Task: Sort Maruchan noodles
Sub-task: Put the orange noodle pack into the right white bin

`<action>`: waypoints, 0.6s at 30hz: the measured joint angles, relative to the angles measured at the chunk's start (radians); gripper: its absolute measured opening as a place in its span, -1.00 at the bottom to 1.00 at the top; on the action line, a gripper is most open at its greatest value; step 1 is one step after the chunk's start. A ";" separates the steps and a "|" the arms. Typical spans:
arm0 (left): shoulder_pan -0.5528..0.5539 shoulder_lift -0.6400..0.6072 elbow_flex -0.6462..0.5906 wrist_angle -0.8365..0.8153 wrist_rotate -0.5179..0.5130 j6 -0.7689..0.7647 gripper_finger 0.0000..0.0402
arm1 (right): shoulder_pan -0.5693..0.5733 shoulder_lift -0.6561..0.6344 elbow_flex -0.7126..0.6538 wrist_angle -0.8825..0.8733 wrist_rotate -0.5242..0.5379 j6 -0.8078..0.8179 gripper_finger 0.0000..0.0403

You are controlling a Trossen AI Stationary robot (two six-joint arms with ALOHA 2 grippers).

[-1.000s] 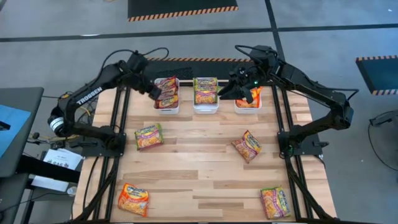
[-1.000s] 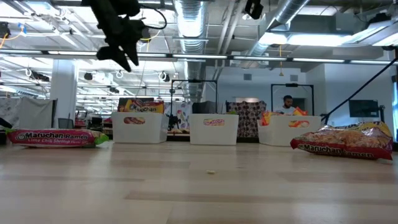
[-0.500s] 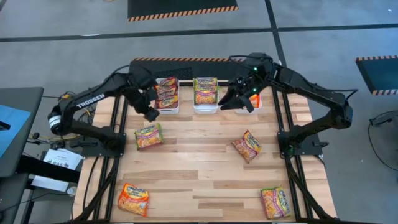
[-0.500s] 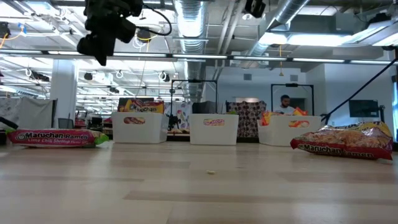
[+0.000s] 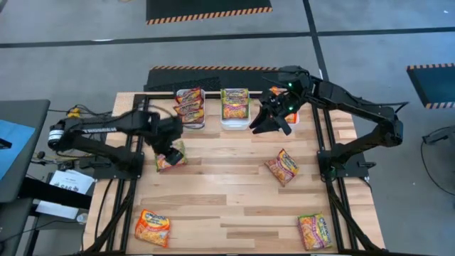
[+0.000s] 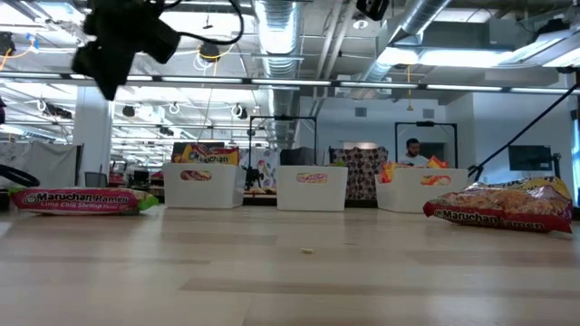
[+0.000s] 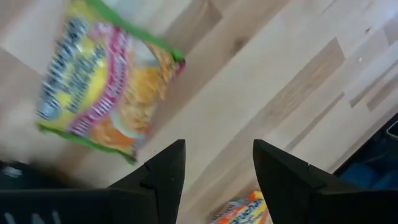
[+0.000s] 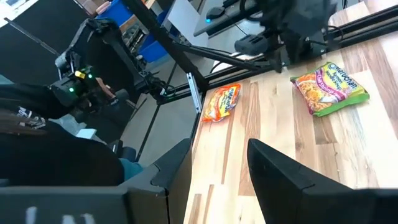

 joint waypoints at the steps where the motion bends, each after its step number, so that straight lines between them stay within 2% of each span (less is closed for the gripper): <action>1: -0.026 -0.017 -0.028 0.024 0.000 -0.045 -0.14 | 0.000 0.000 0.000 0.000 0.000 0.000 -0.11; 7: -0.197 -0.092 -0.136 0.098 0.004 -0.234 -0.14 | 0.000 0.000 0.000 0.000 0.000 0.000 -0.11; 10: -0.284 -0.111 -0.166 0.122 0.039 -0.305 -0.14 | 0.000 0.000 0.000 0.000 0.000 0.000 -0.11; 13: -0.370 -0.112 -0.176 0.122 0.074 -0.330 -0.14 | 0.000 0.000 0.000 0.000 0.001 0.001 -0.11; 18: -0.477 -0.113 -0.176 0.122 0.092 -0.289 -0.14 | 0.022 0.004 0.000 0.003 0.030 0.009 -0.11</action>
